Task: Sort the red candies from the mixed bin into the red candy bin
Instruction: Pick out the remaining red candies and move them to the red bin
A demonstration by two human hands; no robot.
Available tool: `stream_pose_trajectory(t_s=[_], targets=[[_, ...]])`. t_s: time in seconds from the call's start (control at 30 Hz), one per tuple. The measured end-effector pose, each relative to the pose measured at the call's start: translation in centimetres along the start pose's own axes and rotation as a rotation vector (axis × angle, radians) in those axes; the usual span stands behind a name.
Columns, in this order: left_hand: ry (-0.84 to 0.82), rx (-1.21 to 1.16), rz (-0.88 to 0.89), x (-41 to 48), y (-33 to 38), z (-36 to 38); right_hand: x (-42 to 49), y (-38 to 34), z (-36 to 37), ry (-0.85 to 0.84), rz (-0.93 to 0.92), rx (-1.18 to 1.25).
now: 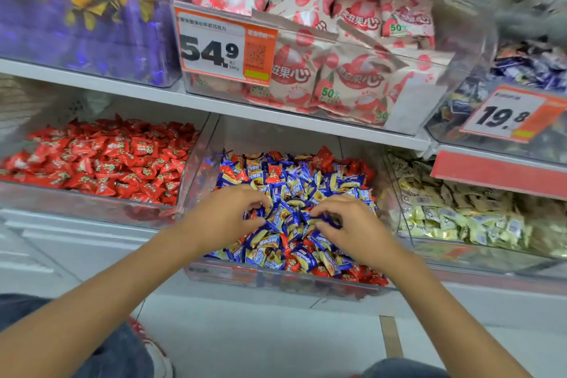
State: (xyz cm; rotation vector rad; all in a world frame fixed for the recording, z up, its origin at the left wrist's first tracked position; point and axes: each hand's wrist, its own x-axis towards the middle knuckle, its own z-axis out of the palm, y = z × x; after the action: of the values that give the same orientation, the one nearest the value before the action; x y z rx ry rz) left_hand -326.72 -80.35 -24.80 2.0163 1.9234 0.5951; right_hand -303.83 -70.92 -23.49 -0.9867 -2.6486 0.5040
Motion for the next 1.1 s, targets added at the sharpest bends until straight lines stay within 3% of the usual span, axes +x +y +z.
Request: stream_pose_trajectory(t_s=[0.17,0.27,0.4,0.5,0.63,0.73,0.83,0.9,0.97,1.03,1.1], targets=[[-0.153,-0.284,-0.053,0.4,-0.1,2.0,-1.2,0.0,-0.1,-0.216,0.003,0.065],[-0.098,-0.267,-0.049,-0.1,-0.5,2.1,-1.5,0.9,0.0,-0.477,0.047,-0.122],[0.061,-0.095,-0.127,-0.4,-1.7,2.2,1.5,1.3,-0.1,-0.566,0.037,-0.172],[0.075,-0.061,-0.177,-1.0,-1.5,2.1,1.6,1.3,-1.3,-0.466,0.027,0.034],[-0.005,-0.05,-0.268,-1.3,-1.1,2.7,-1.8,3.0,-1.9,-0.014,0.221,0.282],[-0.13,-0.088,-0.349,-0.9,-1.2,2.8,-1.9,3.4,0.0,-0.004,0.503,0.255],[-0.115,-0.17,-0.359,-1.0,-1.2,2.9,1.6,2.4,2.1,0.016,0.63,0.28],[-0.045,-0.235,-0.331,-1.1,-1.3,3.1,3.9,1.1,3.0,0.044,0.596,0.228],[0.065,-0.262,-0.275,-1.0,-1.4,3.3,4.8,-0.2,3.7,0.069,0.443,0.154],[0.165,-0.268,-0.197,-0.9,-1.5,3.3,4.2,-1.2,4.1,-0.015,0.242,0.097],[0.199,-0.278,-0.128,-1.0,-1.8,3.4,2.9,-1.8,3.8,-0.162,0.095,0.187]])
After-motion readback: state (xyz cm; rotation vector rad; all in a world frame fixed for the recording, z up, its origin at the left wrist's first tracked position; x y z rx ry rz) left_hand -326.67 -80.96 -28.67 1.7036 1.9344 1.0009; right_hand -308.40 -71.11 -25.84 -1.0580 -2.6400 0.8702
